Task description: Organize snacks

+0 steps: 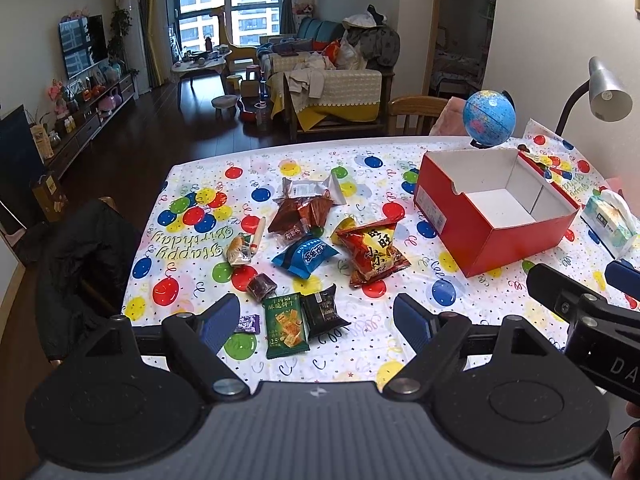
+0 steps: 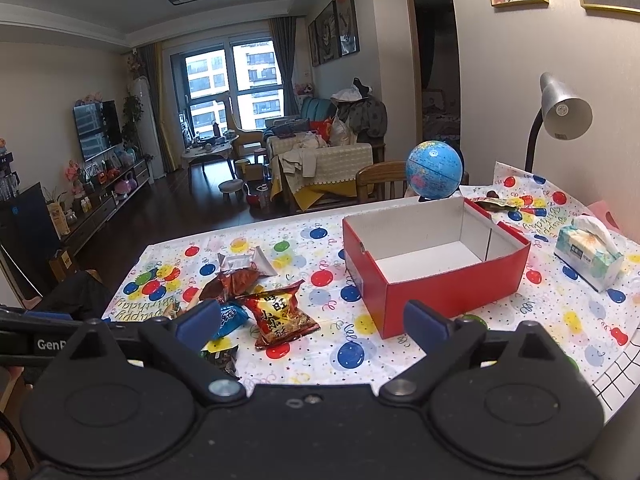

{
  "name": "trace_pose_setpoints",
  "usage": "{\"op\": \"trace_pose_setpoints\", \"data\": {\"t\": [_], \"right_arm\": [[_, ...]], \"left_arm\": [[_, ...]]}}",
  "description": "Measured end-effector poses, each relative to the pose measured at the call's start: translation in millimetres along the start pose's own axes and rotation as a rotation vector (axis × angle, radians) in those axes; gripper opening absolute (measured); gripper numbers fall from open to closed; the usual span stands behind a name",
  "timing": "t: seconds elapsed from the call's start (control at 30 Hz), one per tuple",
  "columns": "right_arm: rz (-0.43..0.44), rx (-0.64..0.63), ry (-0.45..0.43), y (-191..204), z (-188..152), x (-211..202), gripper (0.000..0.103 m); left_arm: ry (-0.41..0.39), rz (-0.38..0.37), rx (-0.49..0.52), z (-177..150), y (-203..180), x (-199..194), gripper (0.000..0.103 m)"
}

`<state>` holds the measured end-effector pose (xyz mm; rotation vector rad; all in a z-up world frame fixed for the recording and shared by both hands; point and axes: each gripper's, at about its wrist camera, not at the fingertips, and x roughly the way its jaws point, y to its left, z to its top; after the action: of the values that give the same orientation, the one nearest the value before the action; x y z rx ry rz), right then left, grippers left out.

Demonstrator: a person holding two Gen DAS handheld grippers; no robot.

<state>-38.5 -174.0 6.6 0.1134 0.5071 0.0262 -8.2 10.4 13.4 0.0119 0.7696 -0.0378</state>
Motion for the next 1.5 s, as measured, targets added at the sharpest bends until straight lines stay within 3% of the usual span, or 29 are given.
{"op": "trace_pose_setpoints", "data": {"t": [1.07, 1.5], "right_arm": [[0.000, -0.002, -0.005, -1, 5, -9, 0.100], [0.085, -0.029, 0.078, -15, 15, 50, 0.100]], "left_arm": [[-0.005, -0.002, -0.019, 6, -5, -4, 0.084], [0.079, 0.058, -0.104, 9, 7, 45, 0.084]]}}
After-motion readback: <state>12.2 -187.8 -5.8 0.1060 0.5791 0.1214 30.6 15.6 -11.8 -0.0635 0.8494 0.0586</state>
